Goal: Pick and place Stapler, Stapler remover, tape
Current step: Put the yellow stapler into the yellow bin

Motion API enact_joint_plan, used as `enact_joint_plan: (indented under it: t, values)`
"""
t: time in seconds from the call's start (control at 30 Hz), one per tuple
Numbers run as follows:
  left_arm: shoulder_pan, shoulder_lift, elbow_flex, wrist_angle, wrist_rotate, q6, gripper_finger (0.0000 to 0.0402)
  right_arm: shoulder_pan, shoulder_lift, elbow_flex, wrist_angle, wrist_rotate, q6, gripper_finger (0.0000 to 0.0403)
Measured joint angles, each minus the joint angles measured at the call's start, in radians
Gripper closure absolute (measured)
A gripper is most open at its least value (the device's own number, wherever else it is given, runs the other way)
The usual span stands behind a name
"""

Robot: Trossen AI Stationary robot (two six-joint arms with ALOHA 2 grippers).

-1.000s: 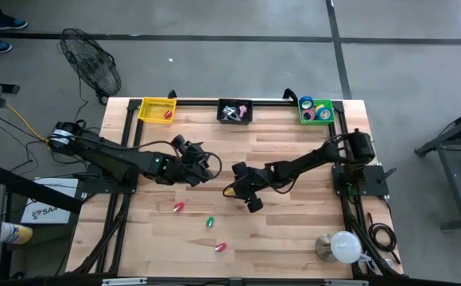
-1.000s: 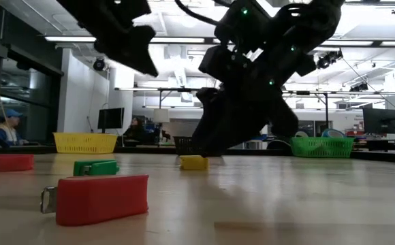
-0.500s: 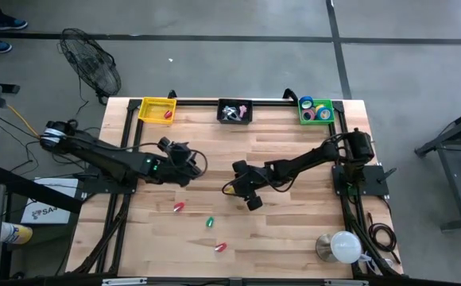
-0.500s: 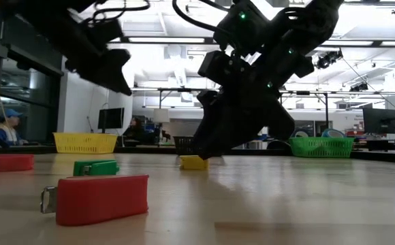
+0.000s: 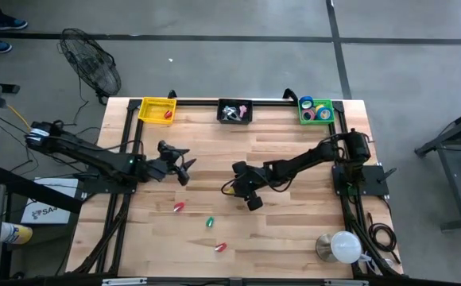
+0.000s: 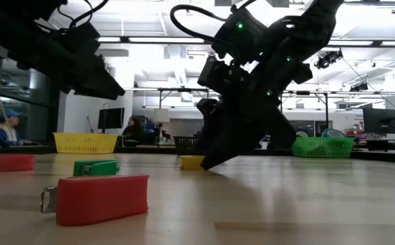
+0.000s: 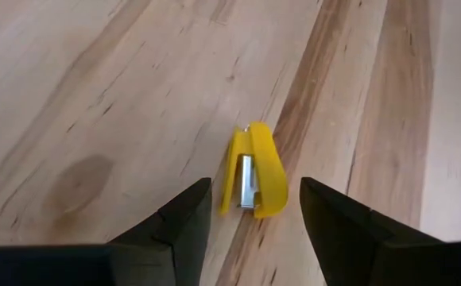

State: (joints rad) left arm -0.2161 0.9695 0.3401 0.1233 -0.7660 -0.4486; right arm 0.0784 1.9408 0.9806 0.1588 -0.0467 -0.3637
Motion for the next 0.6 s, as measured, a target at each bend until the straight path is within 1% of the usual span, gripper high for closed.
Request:
enact_joint_plan:
  t: [0.3,0.6]
  values:
    - [0.000,-0.006,-0.006,0.002,0.018,0.007,0.0183,0.000,0.001,0.000,0.000,-0.013,-0.003,0.0228]
    - [0.000,-0.006,-0.006,0.004,0.017,0.006,0.0183,0.000,0.001,0.000,-0.004,-0.013,0.000,0.0253]
